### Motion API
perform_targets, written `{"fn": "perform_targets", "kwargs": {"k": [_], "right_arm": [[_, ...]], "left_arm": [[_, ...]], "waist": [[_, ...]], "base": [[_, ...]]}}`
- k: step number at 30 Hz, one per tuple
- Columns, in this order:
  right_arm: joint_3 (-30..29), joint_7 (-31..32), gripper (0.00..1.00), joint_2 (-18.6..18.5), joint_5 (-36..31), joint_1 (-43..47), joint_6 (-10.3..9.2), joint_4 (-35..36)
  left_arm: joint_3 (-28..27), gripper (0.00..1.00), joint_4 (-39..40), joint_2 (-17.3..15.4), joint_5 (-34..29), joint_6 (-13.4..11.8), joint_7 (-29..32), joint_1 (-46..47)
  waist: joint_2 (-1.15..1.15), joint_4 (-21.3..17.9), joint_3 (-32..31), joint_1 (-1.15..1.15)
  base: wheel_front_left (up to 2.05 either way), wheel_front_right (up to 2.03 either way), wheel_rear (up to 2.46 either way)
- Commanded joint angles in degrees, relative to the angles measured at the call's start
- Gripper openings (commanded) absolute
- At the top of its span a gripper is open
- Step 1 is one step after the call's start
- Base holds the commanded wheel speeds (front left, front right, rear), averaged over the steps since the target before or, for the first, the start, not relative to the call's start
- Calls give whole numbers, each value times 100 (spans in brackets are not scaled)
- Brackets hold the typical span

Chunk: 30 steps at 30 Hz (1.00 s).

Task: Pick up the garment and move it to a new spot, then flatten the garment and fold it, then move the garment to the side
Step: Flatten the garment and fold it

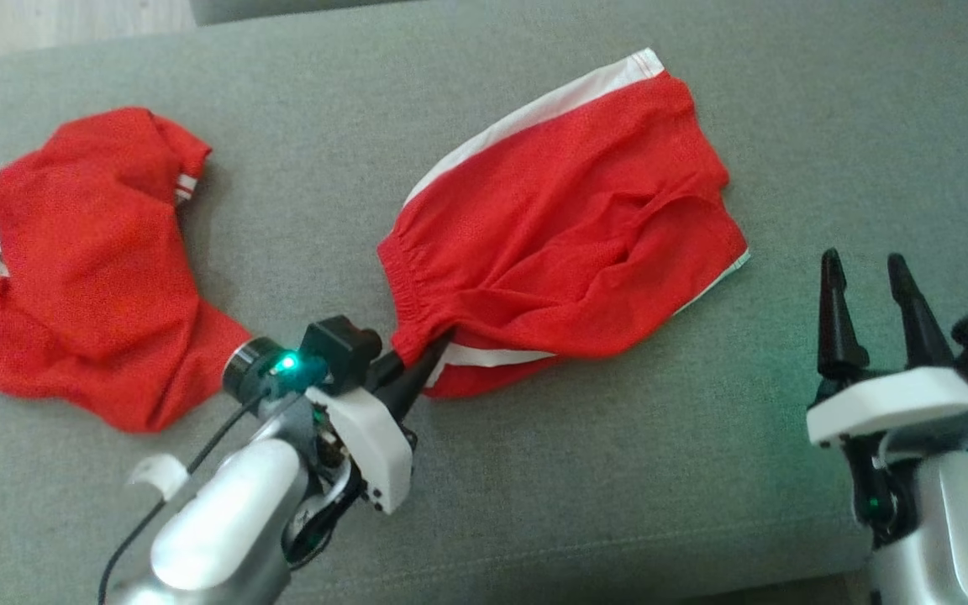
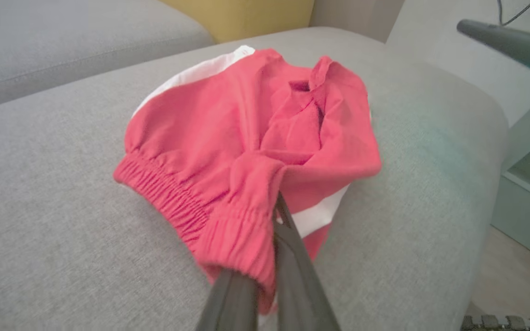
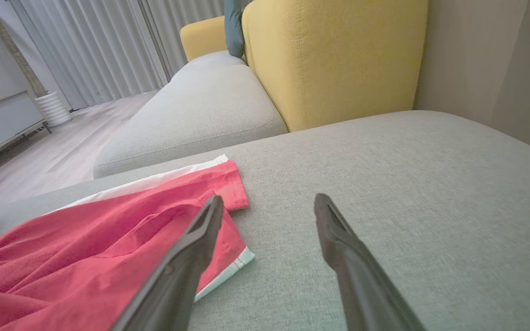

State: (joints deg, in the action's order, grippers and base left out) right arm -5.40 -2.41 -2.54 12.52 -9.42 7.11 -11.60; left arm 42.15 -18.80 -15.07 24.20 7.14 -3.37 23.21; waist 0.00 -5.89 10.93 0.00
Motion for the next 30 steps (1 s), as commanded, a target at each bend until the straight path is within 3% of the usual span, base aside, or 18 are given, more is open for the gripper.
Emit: {"fn": "perform_targets", "kwargs": {"k": [1,13,14,15,16,30], "right_arm": [[168,23,100,-33,-47,-255,37,182],[341,-16,100,-33,-66,-488,37,66],[340,-17,100,-33,-73,-488,37,69],[333,-17,100,-33,-81,-484,37,73],[323,-16,100,-33,-89,-477,37,77],[196,-17,100,-33,-81,-224,37,4]], "left_arm": [[-197,0,124,-131,-9,33,4,311],[102,0,-957,-46,-368,-109,-6,697],[113,31,-1022,-21,-371,-113,-25,717],[120,83,-1080,6,-377,-126,-53,737],[127,100,-1132,33,-387,-144,-89,756],[148,100,-941,192,-181,-349,-614,231]], "waist": [[0,-24,64,0],[0,-78,330,0],[0,-67,334,0],[0,-49,335,0],[0,-27,330,0],[0,295,-217,0]], "base": [[0,0,0],[0,0,0],[0,0,0],[0,0,0],[0,0,0],[0,0,0]]}}
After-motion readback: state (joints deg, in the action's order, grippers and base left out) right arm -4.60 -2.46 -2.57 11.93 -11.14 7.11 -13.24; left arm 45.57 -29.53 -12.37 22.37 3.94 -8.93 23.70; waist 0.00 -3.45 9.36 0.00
